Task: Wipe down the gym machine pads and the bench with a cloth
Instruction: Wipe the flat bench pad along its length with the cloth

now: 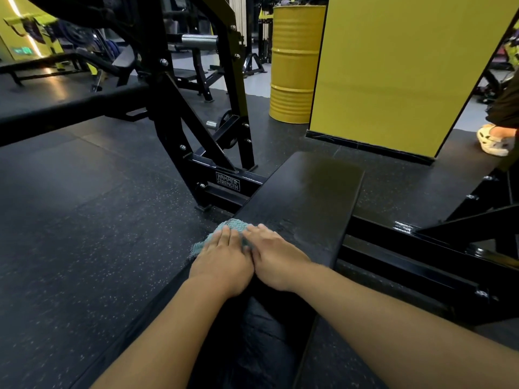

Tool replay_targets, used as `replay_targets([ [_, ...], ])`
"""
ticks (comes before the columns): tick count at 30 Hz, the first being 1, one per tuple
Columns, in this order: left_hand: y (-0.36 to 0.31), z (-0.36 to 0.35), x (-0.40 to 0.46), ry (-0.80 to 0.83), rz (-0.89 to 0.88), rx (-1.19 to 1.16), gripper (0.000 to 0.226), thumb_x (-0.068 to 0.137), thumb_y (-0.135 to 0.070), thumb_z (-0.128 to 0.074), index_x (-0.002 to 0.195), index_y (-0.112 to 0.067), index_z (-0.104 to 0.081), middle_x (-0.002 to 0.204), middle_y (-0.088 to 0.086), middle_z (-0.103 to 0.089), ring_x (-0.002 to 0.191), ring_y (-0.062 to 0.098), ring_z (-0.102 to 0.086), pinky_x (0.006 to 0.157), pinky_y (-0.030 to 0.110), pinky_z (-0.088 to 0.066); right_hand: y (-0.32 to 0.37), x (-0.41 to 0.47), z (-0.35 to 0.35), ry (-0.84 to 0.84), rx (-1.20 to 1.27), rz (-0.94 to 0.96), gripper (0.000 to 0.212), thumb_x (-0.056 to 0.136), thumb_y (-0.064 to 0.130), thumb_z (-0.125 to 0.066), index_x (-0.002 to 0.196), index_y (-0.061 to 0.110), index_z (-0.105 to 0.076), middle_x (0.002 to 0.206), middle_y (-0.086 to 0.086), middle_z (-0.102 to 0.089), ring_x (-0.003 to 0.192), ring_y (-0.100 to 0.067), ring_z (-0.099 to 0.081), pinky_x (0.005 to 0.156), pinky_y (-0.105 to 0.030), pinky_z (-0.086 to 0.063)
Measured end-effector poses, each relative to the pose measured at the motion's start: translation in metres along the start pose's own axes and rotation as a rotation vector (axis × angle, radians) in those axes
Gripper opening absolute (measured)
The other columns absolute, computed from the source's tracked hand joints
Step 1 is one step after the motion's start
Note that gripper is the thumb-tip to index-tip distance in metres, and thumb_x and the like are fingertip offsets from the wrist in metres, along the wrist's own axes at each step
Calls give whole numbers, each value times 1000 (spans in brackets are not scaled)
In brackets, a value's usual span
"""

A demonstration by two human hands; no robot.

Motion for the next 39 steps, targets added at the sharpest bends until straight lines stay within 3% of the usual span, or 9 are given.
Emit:
replay_targets([
  [5,-9,-12,-3,-18,49,-19,72,106,-56,-10,163,-18,14,171,4,19,157,20,20,129,42,8,-27,-16,2,-93,-61,-41,59,109,25,-33,165,18,-17,173,3,-9,159,-13,1,129,-30,-2],
  [11,-1,-6,8,-15,133,-14,73,105,-55,-11,163,-18,14,172,5,17,158,21,15,129,42,6,-29,-19,1,-59,-100,-51,58,110,28,-29,166,21,-14,173,5,-7,159,-13,1,129,-32,-2],
  [16,6,-11,-5,-2,87,-25,72,106,-53,-10,163,-17,14,171,4,20,158,19,18,129,41,7,-26,-21,-7,-3,-239,-116,57,111,32,-22,166,17,-13,174,1,-5,160,-20,-1,130,-37,-4],
  [21,13,-11,-21,21,41,-13,72,107,-53,-10,163,-16,13,171,6,21,157,19,20,128,40,9,-9,-23,-2,47,-147,-201,57,111,29,-29,165,17,-16,174,0,-5,160,-21,-2,129,-38,-9],
  [27,15,-13,-19,43,26,-20,74,105,-55,-11,163,-16,12,171,7,19,157,20,19,128,42,8,15,-50,-7,134,-143,-205,60,107,32,-37,163,16,-23,172,-6,-14,159,-28,-12,129,-39,-13],
  [31,12,-7,-21,39,15,-31,74,105,-56,-11,164,-16,11,171,7,18,158,21,18,128,42,8,20,-54,1,104,-122,-229,56,104,31,-37,158,15,-32,165,-6,-31,153,-29,-26,125,-42,-24],
  [39,10,2,-24,65,-44,-24,67,108,-45,-13,163,-15,10,171,6,19,158,20,18,128,39,9,31,-21,7,6,10,-176,55,105,23,-38,160,19,-35,169,-6,-27,157,-18,-17,127,-28,-10],
])
Point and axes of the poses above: each hand's wrist, its own x-axis towards the middle knuckle, its own z-axis out of the back of the hand, y = z × x, the point moved 6 cm from there along x, towards the middle knuckle
